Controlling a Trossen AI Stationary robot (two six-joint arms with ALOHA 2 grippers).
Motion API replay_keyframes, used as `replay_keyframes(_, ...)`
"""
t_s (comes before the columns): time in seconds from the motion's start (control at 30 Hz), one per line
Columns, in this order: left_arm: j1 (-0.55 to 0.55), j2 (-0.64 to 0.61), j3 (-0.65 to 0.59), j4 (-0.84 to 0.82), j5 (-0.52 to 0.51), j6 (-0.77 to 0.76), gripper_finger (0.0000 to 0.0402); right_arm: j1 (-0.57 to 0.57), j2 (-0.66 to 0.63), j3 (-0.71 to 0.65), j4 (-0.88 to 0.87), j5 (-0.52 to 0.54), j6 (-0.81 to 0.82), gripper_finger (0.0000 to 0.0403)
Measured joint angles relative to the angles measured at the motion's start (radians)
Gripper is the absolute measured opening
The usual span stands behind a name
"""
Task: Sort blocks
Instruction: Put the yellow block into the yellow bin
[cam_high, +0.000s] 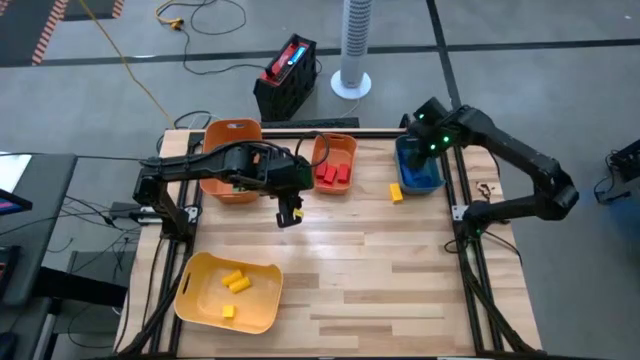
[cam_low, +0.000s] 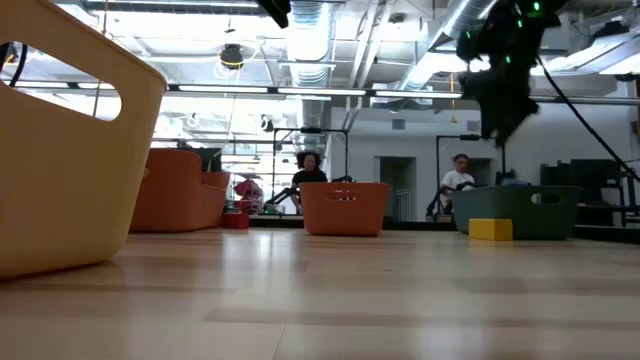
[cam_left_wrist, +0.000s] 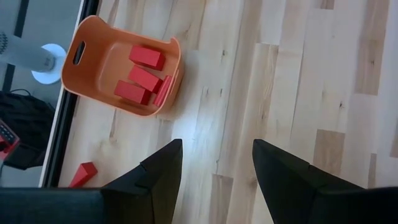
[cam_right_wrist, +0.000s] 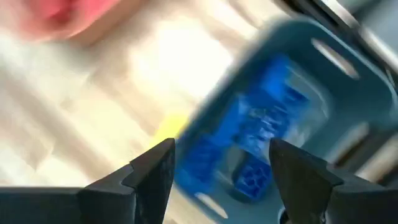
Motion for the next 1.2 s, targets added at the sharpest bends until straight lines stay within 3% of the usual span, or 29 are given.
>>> replay_keyframes(0.1, 0.000, 0.000, 0.000, 0.000, 0.000, 0.004, 0.0189, 0.158, 0.012, 0.035, -0.030, 0.001, -0.104, 0.0270)
replay_keyframes(0.23, 0.000, 0.000, 0.000, 0.000, 0.000, 0.003, 0.0189, 0.347, 0.074, 0.042, -0.050, 0.014, -0.122, 0.0270)
replay_keyframes(0.43, -0.002, 0.000, 0.000, 0.000, 0.031, -0.007, 0.0189, 0.487, 0.197, 0.041, -0.058, 0.015, -0.217, 0.0276)
replay_keyframes(0.6, -0.003, 0.000, 0.000, 0.000, 0.031, -0.020, 0.0189, 0.508, 0.283, 0.041, -0.060, 0.018, -0.323, 0.0302)
replay_keyframes(0.77, -0.005, 0.000, 0.000, -0.008, 0.057, -0.042, 0.0189, 0.491, 0.351, 0.040, -0.072, 0.028, -0.399, 0.0352)
replay_keyframes(0.9, -0.009, 0.000, 0.000, -0.009, 0.057, -0.047, 0.0189, 0.476, 0.401, 0.040, -0.072, 0.123, -0.463, 0.0393)
replay_keyframes(1.2, -0.009, 0.000, 0.000, -0.010, 0.056, -0.048, 0.0189, 0.432, 0.473, 0.040, -0.082, 0.158, -0.555, 0.0395)
